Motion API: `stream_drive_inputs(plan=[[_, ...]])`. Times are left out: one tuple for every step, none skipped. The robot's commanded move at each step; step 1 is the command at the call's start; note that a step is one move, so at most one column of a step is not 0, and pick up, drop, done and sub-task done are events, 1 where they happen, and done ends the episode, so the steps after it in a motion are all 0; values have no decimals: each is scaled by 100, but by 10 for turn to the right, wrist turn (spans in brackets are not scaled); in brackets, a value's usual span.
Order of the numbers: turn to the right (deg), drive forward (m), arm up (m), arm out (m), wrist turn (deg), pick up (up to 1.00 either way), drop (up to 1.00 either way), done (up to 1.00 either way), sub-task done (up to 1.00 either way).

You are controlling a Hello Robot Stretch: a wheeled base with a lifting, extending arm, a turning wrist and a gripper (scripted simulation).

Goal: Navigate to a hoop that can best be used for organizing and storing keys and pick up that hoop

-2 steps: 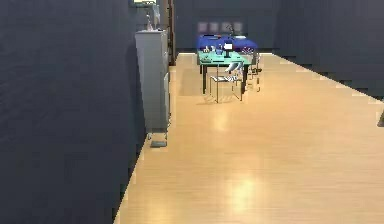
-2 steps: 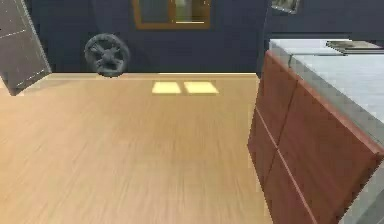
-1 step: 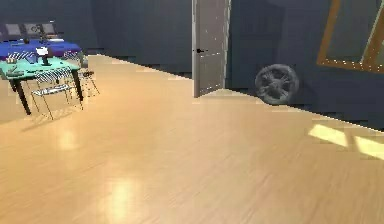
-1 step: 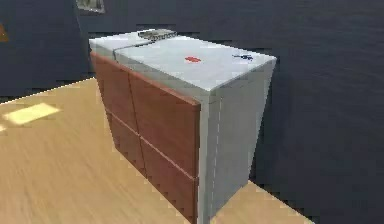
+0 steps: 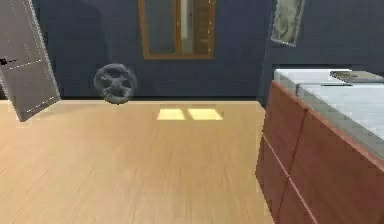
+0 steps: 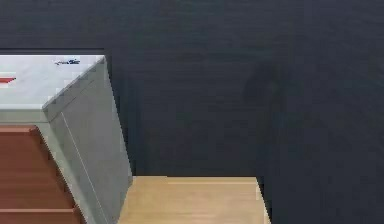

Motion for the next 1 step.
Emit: stream_drive_inputs(plan=[[450, 0, 0, 0, 0, 0, 0, 0, 0]])
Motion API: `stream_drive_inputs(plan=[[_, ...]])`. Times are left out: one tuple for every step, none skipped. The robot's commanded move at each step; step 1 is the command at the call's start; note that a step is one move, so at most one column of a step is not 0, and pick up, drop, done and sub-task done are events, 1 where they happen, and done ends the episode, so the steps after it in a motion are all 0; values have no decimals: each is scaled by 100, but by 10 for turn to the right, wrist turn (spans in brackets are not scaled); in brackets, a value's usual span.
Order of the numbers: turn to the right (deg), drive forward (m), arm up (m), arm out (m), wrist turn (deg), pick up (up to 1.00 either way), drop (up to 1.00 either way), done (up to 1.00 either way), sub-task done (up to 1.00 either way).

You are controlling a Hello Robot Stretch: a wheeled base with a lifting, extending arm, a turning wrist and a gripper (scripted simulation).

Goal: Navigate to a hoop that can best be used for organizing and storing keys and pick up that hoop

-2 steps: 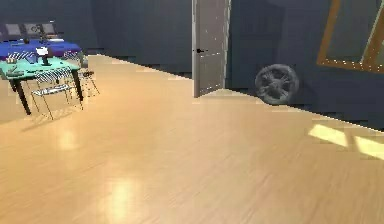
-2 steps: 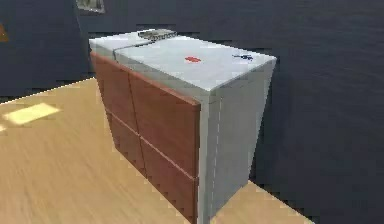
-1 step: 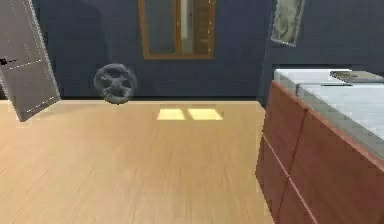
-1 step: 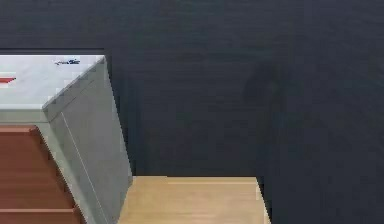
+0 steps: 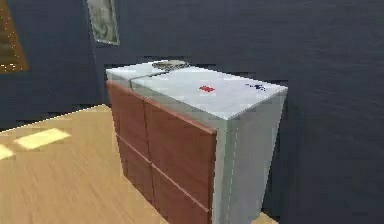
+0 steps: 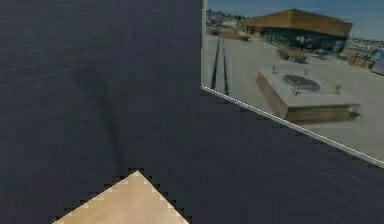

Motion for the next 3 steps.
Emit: stream_drive_inputs(plan=[[360, 0, 0, 0, 0, 0, 0, 0, 0], [0, 25, 0, 0, 0, 0, 0, 0, 0], [-450, 0, 0, 0, 0, 0, 0, 0, 0]])
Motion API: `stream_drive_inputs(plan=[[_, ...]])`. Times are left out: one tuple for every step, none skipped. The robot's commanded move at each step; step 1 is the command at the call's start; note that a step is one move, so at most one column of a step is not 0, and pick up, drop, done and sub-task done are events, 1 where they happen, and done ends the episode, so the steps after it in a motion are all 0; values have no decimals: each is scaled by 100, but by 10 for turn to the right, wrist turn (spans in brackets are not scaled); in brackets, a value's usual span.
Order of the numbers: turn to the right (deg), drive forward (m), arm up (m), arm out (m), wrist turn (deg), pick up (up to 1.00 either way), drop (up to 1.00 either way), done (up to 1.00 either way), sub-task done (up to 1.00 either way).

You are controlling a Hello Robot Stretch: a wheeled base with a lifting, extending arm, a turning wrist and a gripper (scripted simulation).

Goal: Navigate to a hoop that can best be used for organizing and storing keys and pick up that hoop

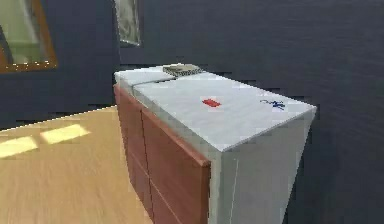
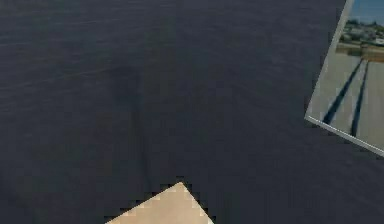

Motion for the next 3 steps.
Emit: stream_drive_inputs(plan=[[-450, 0, 0, 0, 0, 0, 0, 0, 0], [-210, 0, 0, 0, 0, 0, 0, 0, 0], [-30, 0, 0, 0, 0, 0, 0, 0, 0]])
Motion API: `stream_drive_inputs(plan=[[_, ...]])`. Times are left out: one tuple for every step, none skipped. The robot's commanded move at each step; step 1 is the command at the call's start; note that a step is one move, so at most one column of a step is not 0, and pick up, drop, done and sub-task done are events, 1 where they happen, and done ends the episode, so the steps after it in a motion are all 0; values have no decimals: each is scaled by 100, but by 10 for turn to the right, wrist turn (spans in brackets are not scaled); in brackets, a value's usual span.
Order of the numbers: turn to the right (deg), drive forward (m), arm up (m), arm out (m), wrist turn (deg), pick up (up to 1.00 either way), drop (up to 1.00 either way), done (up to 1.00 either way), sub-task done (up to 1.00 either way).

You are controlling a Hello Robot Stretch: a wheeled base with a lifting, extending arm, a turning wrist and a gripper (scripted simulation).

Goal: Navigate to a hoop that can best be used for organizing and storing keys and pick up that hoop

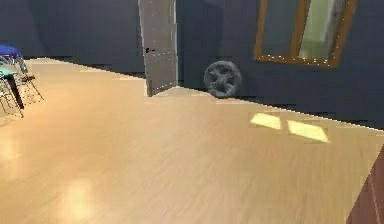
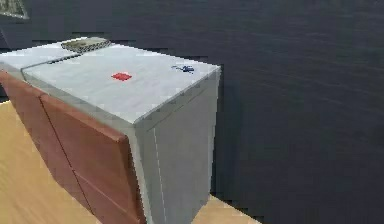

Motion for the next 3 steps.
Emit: stream_drive_inputs(plan=[[450, 0, 0, 0, 0, 0, 0, 0, 0], [450, 0, 0, 0, 0, 0, 0, 0, 0], [210, 0, 0, 0, 0, 0, 0, 0, 0]])
